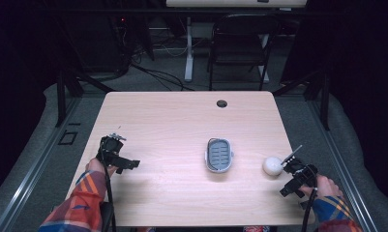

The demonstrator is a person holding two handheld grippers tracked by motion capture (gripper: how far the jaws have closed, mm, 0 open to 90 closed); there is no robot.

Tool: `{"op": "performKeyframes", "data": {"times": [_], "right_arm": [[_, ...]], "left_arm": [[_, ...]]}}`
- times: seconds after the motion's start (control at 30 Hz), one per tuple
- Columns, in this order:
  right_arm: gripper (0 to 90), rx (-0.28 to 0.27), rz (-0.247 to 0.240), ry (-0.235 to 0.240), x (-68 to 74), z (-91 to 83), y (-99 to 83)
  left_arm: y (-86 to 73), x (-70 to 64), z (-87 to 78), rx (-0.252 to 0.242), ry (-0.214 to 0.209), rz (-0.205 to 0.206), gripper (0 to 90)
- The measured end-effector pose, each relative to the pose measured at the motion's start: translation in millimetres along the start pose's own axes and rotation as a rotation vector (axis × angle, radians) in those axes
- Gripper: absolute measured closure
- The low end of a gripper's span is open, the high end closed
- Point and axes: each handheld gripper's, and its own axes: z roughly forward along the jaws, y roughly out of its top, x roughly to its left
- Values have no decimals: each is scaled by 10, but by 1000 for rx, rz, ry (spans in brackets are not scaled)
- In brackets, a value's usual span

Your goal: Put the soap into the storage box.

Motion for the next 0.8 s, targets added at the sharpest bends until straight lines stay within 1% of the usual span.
{"op": "performKeyframes", "data": {"times": [0.03, 0.07, 0.13, 0.27, 0.3, 0.33, 0.37, 0.43, 0.47, 0.5, 0.53, 0.57, 0.6, 0.63, 0.67, 0.7, 0.73, 0.77, 0.8], "right_arm": [[11, -26, 20, -1, 18, 15, -10], [11, -26, 20, -1, 18, 15, -10], [11, 10, -6, 0, 1, -13, 2], [10, 6, 3, 1, 1, -21, 10], [5, -3, 27, 5, -4, -33, 22], [0, -4, 28, 11, -7, -43, 29], [0, -5, 27, 25, -15, -43, 35], [0, -5, 31, 34, -18, -44, 39], [0, -36, 54, 48, -11, -17, 36], [0, -37, 57, 49, -19, -17, 41], [0, -5, 30, 44, -44, -43, 61], [0, 14, 15, 41, -62, -62, 76], [0, 5, 21, 40, -68, -67, 84], [0, -29, 45, 43, -67, -59, 84], [0, -29, 45, 43, -67, -59, 84], [0, -24, 26, 46, -103, -115, 118], [0, -47, 43, 50, -98, -115, 120], [0, -55, 47, 45, -95, -120, 131], [0, -41, 26, 38, -96, -137, 150]], "left_arm": [[2, 1, 1, 0, -4, 1, 0], [2, 1, 1, 0, -4, 1, 0], [4, -4, 4, 1, -3, 11, 0], [-4, -3, -2, 0, -3, 4, 0], [-7, 14, -3, 1, -5, 1, 0], [-7, 14, -3, 1, -5, 1, 0], [-4, 16, 8, 5, -8, -8, 0], [-2, 14, 12, 3, -5, -5, 0], [3, 4, 8, 1, -10, 5, 0], [4, 3, 6, -1, -18, 10, 0], [4, 2, 5, 0, -19, 13, 0], [3, 3, 7, -3, -21, 12, 0], [3, 3, 7, -3, -21, 12, 0], [1, 8, 3, -4, -28, 9, 0], [1, 8, 3, -4, -28, 9, 0], [3, 10, 4, -5, -29, 12, 0], [5, 9, 10, -7, -29, 13, 0], [9, 11, 15, -3, -30, 15, 0], [11, 11, 21, -1, -30, 17, 0]]}}
